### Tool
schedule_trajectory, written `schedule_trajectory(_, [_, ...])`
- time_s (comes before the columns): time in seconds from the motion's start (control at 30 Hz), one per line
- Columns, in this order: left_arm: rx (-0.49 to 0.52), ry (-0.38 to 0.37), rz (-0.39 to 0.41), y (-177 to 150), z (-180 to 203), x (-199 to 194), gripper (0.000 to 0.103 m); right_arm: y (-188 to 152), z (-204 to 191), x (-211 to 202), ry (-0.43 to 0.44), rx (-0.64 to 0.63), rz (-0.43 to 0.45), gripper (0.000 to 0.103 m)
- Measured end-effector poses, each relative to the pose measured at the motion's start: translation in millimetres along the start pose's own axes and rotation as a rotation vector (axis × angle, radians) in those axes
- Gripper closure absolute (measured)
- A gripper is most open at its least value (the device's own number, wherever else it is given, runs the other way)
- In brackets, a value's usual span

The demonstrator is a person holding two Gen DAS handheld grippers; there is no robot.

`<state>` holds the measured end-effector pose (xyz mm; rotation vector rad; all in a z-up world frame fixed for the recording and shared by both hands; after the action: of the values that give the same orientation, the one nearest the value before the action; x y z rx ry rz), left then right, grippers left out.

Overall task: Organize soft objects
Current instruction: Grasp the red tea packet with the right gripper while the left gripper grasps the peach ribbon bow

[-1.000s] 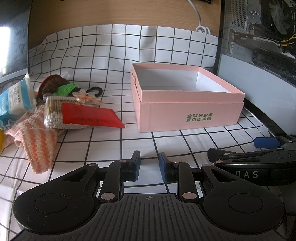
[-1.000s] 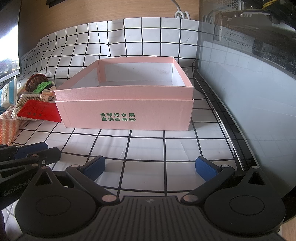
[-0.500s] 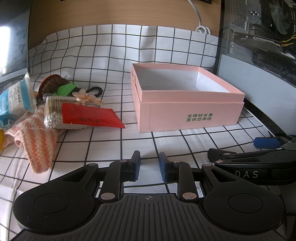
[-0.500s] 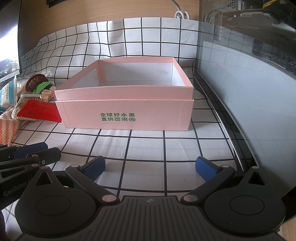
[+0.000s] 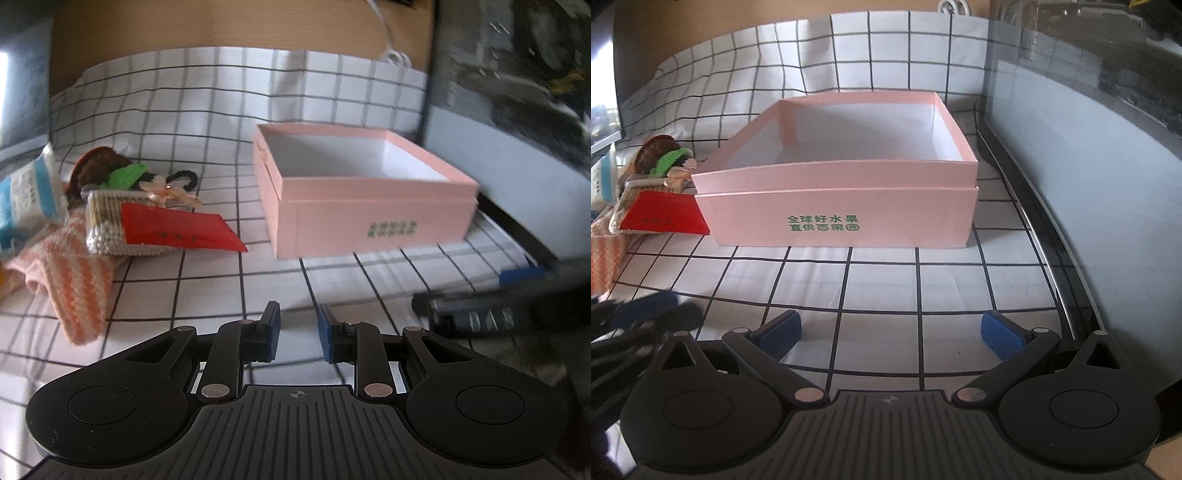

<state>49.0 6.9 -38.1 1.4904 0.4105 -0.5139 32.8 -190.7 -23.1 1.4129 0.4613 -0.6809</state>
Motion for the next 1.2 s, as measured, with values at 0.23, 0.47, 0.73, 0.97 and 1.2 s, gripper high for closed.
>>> schedule_trajectory(0.23, [-0.106,-0.034,-0.042,25.6,-83.3,-44.9,0.077,2.9,-7.8,-1.8,-0.01,-0.003,-0.082,0.0])
schedule_trajectory(0.47, [-0.275,-0.034,-0.06,36.6,-172.1,-78.4,0.076,16.1,-115.9,-33.9,-0.017,-0.416,0.108,0.03])
schedule_trajectory(0.73, [-0.367,-0.061,-0.087,38.7,-193.2,-77.2,0.077,27.1,-213.4,-1.1,0.099,-0.673,0.171,0.05])
schedule_trajectory(0.97, [-0.382,-0.053,-0.096,54.0,-198.8,-69.1,0.076,39.3,-219.8,14.7,0.182,-0.636,0.177,0.09])
schedule_trajectory(1.2, [-0.423,-0.038,-0.095,90.0,-204.0,-11.0,0.077,49.8,-187.6,-24.9,0.235,-0.466,0.176,0.1])
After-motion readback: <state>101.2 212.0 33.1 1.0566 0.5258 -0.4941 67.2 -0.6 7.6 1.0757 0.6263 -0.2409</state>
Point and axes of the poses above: each gripper's, at about its wrist camera, not at the fingertips, and x roughly the way its jaws point, z to its right, y to its top, the point moved 7 cm from there along x, roughly the way its jaws point, and after that the axes turned 4 degrees about z, right-handed, at the moved point
